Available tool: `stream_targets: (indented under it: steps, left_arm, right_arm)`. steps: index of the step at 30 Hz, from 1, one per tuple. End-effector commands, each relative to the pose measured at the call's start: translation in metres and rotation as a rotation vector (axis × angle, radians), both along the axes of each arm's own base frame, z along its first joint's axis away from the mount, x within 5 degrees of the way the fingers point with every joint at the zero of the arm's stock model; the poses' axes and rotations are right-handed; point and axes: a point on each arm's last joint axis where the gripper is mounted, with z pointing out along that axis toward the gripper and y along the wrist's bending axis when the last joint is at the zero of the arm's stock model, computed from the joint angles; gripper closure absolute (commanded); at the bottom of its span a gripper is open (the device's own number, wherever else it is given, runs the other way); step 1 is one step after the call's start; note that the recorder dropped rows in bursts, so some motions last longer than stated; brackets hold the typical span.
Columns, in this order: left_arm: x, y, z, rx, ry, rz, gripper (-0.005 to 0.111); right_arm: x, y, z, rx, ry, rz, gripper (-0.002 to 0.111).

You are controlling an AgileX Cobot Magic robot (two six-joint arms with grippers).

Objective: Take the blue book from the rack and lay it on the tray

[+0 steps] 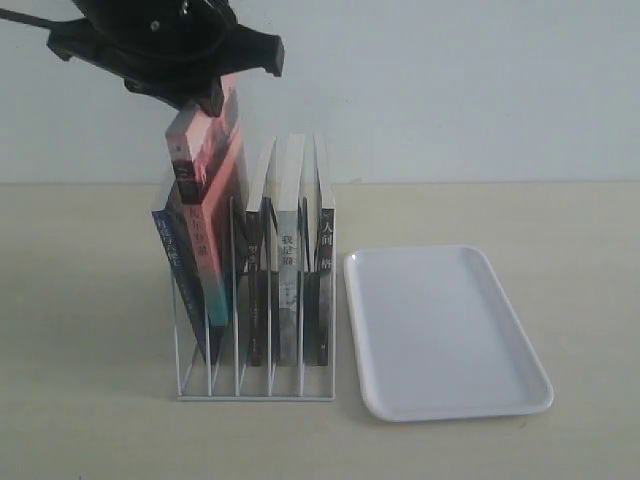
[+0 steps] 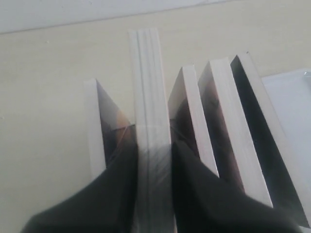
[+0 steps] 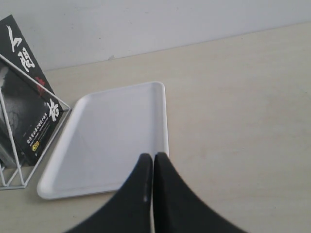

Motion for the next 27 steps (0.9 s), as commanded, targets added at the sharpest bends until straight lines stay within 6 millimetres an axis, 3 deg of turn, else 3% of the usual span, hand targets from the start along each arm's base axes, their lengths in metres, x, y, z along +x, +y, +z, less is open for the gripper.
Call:
stream_targets:
  steps: [1, 8, 16, 24, 27]
  left_arm:
    - [0.009, -0.009, -0.011, -0.017, 0.001, -0.015, 0.103]
    - [0.021, -0.018, -0.037, 0.02, 0.052, -0.015, 0.103]
    - [0.025, -0.02, -0.049, 0.033, 0.082, -0.003, 0.101]
    - [0.025, -0.021, -0.05, 0.034, 0.089, -0.005, 0.067]
    - [0.024, -0.02, -0.051, 0.042, 0.101, 0.0, 0.063]
  right_arm:
    - [0.0, 0.0, 0.001, -0.002, -0.015, -0.003, 0.108]
    - [0.0, 0.0, 0.001, -0.002, -0.015, -0.003, 0.108]
    - [0.0, 0.0, 0.001, -0.002, -0.015, -0.003, 0.108]
    - [0.0, 0.0, 0.001, -0.002, -0.015, -0.003, 0.108]
    - [0.0, 0.0, 0.001, -0.002, -0.015, -0.003, 0.108]
